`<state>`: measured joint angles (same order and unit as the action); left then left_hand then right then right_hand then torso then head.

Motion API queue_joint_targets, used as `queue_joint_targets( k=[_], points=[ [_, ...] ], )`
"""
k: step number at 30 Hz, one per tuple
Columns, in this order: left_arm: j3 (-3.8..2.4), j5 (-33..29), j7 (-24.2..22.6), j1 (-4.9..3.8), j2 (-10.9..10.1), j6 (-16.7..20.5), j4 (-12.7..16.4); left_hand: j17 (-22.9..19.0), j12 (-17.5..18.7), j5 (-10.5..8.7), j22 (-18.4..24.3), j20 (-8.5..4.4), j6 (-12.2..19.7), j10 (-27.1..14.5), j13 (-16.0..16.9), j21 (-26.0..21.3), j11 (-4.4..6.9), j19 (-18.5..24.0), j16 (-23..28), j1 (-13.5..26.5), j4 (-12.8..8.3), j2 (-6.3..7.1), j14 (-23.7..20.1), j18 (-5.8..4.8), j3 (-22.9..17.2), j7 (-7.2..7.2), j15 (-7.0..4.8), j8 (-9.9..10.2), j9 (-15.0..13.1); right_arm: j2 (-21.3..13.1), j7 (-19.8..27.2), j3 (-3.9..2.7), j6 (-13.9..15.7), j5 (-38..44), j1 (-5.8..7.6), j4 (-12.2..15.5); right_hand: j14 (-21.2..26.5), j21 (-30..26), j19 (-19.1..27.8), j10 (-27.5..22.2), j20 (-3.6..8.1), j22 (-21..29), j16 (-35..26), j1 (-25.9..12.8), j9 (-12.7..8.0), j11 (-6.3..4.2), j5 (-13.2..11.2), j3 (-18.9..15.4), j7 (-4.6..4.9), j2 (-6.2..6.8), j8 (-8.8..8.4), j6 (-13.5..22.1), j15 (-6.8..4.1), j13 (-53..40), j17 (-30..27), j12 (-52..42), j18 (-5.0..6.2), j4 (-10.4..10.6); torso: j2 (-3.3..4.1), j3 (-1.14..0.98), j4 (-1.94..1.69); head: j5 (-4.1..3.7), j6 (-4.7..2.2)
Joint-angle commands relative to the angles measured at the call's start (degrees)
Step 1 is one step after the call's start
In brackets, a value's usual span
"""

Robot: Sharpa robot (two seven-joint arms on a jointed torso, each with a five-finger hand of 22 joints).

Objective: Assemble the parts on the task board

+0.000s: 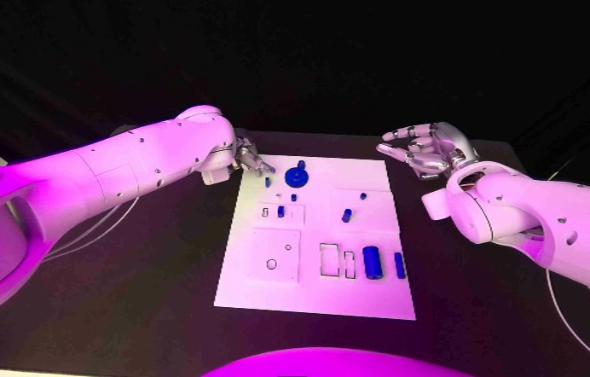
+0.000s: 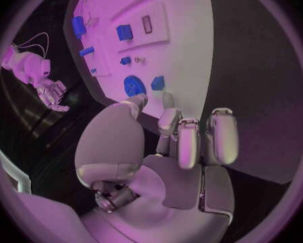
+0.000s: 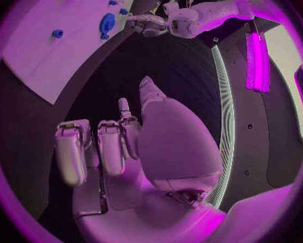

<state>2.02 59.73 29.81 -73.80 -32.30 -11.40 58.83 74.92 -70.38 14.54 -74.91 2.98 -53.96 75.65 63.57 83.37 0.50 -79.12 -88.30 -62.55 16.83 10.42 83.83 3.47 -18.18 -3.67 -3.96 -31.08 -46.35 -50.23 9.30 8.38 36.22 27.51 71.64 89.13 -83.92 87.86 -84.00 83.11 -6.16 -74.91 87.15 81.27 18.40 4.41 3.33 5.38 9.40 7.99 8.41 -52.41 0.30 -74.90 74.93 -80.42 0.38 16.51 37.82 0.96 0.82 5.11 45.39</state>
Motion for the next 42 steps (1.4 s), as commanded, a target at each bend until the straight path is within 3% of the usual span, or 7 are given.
queue_joint_targets(
  k=[1,42],
  points=[
    [0.09,-0.7,-1.0,0.05,0.3,-1.7,-0.3,11.5,0.3,-0.11,-0.5,-0.11,0.5,-0.4,-0.1,-0.3,-0.15,0.3,0.3,0.4,0.0,-0.19,5.1,-0.04,0.3,-0.02,0.35,0.2,0.1,0.1,0.5,-0.01,-0.4,0.1,-0.03,0.1,-4.5,-0.1,-4.9,-0.2,-0.12,-14.1,-0.2,-0.6,0.1,0.05,0.1,-0.3,-0.12,-0.04,0.24,0.4,-0.06,-7.9,9.2,0.3,0.17,-0.1,-0.06,-0.02,-0.03,-0.02,0.14],
    [1.2,-2.1,-1.9,0.46,1.6,-3.7,-2.4,11.7,0.2,-0.14,-0.5,0.19,0.6,-0.8,-0.3,-0.4,-0.15,0.4,0.1,-4.3,-0.5,-1.8,5.2,0.0,-0.7,0.02,0.46,0.5,0.3,0.4,0.5,-0.01,-0.5,0.1,-0.03,0.1,-4.5,0.0,-4.9,-0.1,-0.11,-14.2,-0.2,-0.5,0.1,0.03,0.1,-0.3,-0.14,-0.19,0.36,0.5,-0.07,-7.9,9.2,0.2,0.15,-0.2,-0.05,-0.01,0.0,-0.15,0.54]
  ],
)
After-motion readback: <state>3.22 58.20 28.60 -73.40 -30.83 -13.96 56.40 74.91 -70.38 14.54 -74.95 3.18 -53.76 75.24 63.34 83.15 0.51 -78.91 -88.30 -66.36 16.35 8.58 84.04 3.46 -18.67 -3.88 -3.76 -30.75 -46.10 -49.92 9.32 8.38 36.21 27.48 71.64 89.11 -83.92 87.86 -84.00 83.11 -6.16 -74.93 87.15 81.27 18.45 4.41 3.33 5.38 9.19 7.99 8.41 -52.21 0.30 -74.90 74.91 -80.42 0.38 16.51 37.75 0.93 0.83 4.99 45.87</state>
